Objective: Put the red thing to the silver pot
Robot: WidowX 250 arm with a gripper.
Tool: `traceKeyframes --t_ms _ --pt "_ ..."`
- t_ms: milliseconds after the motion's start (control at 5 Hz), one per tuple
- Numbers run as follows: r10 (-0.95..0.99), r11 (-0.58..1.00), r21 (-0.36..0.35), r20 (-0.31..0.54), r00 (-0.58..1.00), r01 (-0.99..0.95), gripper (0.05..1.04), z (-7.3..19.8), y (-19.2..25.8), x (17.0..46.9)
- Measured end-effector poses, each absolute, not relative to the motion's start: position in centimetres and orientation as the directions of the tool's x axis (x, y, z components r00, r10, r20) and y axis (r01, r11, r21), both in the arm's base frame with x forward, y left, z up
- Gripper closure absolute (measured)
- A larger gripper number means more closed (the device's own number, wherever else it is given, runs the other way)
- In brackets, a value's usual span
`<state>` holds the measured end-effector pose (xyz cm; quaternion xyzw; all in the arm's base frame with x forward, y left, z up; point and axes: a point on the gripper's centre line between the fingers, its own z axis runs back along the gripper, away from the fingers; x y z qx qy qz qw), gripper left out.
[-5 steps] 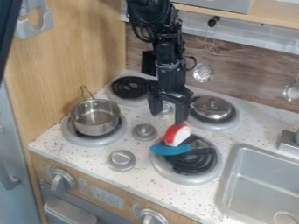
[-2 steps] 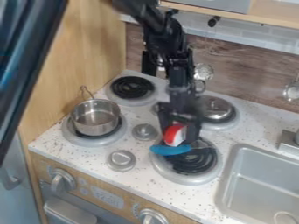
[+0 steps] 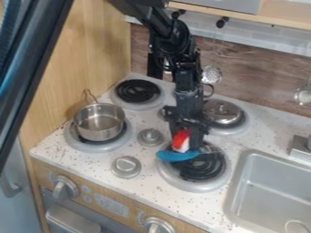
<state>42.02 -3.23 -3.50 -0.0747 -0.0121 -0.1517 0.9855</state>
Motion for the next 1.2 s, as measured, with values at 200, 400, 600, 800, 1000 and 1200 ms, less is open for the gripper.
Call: traceKeyframes --t_ms 200,400,600,800,1000,1200 --pt "-0.303 0.947 -0.093 0.055 0.951 0.307 0.531 -2.1 -2.5 41.4" --pt "-0.285 0.957 -0.022 0.086 0.955 0.288 0.531 0.9 -0.8 40.8" --pt "-0.242 0.97 0.009 0.114 0.964 0.243 0.531 3.0 1.4 40.4" --pt "-0.165 0.986 0.014 0.106 0.981 0.164 0.531 3.4 4.9 39.9" --pt "-0.087 0.996 -0.002 0.105 0.991 0.088 0.531 3.7 8.4 39.4" --pt "-0.028 1.0 0.0 0.128 0.991 0.028 0.531 4.4 11.2 39.4"
